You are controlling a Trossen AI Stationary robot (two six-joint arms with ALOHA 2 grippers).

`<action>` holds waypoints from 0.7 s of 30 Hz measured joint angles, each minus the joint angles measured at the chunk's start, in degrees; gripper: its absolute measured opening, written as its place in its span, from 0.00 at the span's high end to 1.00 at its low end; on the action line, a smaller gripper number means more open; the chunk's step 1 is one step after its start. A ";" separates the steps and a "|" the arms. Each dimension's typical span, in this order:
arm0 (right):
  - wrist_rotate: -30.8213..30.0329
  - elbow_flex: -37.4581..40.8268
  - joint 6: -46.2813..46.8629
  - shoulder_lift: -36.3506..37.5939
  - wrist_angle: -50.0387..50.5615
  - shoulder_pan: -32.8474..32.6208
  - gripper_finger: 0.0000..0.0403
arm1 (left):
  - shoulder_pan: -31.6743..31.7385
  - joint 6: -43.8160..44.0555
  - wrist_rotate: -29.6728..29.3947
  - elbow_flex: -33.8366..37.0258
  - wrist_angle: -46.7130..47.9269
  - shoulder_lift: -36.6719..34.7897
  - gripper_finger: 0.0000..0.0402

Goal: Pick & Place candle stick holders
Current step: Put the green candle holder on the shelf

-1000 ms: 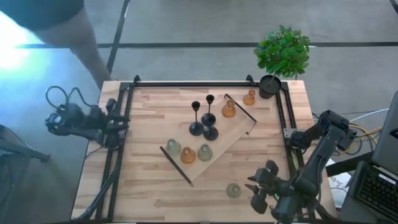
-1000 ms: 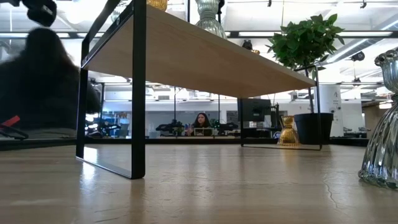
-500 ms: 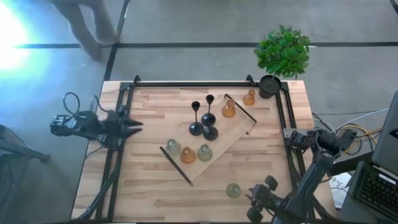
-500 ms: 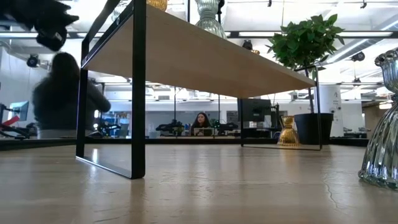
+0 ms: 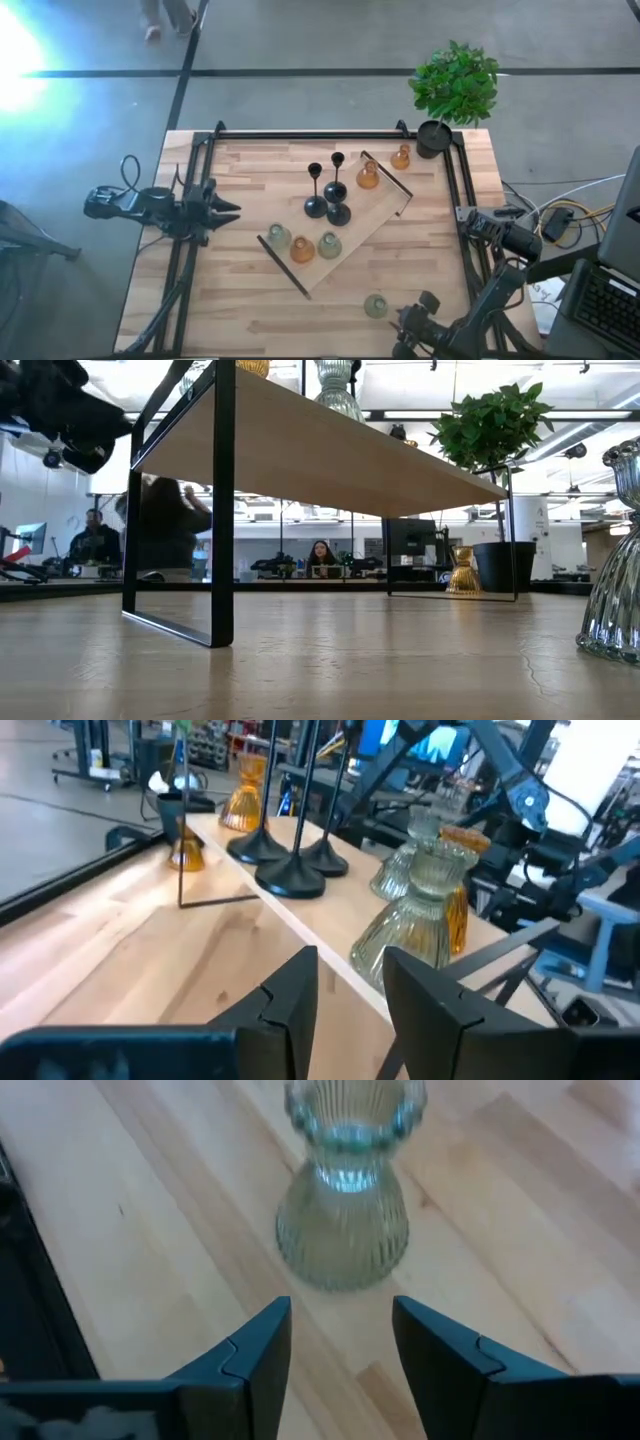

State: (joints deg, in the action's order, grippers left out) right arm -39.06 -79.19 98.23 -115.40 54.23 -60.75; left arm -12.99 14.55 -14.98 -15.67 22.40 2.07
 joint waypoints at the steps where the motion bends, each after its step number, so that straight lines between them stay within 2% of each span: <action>1: -1.19 0.10 -0.05 -0.06 -0.22 0.00 0.56 | 0.02 -0.31 0.00 0.86 -0.99 0.00 0.70; 4: -4.65 0.16 -1.41 -0.06 -0.28 0.37 0.52 | 0.02 -2.63 0.64 4.61 -3.98 -0.07 0.70; 8: -5.98 0.22 -2.61 -0.06 -0.40 1.23 0.46 | 0.02 -5.81 1.50 10.60 -16.32 -0.17 0.70; 11: -6.05 0.61 -2.70 -0.06 -0.49 1.97 0.44 | 0.02 -8.47 4.78 15.22 -25.41 -0.20 0.70; 16: -6.15 1.52 -2.88 -0.04 -0.85 3.50 0.41 | 0.00 -11.10 10.03 14.77 -22.95 0.09 0.70; 21: -6.11 2.80 -3.60 0.01 -2.81 4.82 0.41 | 0.02 -10.86 10.10 14.80 -22.57 0.36 0.70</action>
State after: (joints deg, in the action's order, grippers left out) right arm -45.17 -76.39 94.63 -115.39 51.42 -55.93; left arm -12.97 3.69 -4.89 -0.86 -0.17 2.43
